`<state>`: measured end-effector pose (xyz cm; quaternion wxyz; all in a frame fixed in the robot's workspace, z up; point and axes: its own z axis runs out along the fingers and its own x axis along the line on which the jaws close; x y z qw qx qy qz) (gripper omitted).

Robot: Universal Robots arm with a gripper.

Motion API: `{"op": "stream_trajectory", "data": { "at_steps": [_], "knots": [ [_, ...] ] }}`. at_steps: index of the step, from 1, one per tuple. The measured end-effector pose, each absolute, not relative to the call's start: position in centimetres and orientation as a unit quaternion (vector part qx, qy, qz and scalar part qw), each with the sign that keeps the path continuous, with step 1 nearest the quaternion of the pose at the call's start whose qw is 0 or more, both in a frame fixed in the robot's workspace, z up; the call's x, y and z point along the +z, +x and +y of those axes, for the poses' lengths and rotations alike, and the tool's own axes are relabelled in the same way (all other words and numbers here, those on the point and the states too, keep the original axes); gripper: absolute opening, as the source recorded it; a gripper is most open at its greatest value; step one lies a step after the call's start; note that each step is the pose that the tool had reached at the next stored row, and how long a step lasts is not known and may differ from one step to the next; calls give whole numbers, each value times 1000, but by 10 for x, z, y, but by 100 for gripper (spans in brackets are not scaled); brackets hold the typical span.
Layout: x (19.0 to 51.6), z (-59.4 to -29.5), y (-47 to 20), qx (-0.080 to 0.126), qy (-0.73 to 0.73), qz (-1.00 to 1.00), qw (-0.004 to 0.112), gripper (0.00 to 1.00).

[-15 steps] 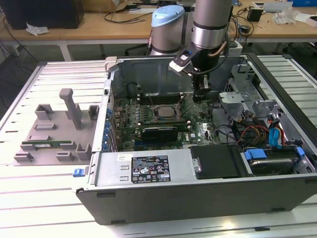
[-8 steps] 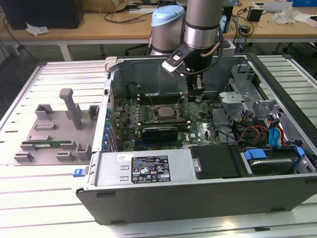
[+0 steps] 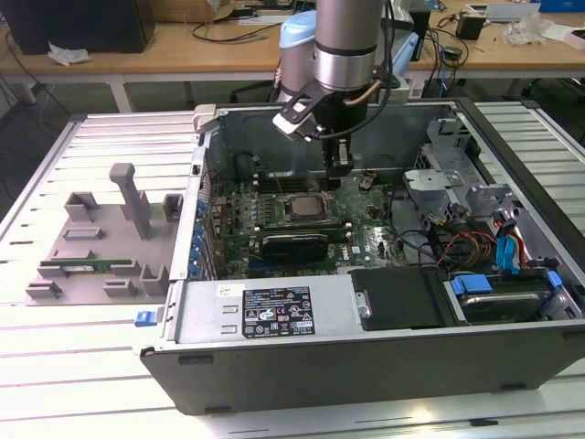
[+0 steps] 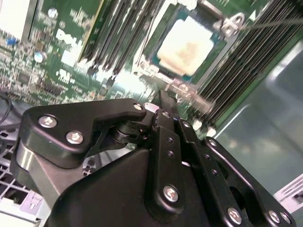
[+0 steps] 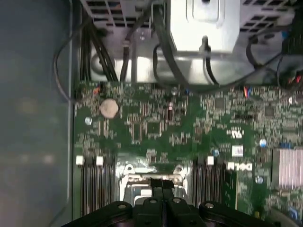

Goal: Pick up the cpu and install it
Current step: 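Close the cpu cover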

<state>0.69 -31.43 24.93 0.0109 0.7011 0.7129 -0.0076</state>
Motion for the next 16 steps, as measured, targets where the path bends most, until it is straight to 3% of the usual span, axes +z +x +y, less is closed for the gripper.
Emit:
{"op": "stream_trajectory", "data": {
  "at_steps": [16],
  "knots": [
    [241, -319, -11, -2, 701, 713, 5, 11]
  ]
}}
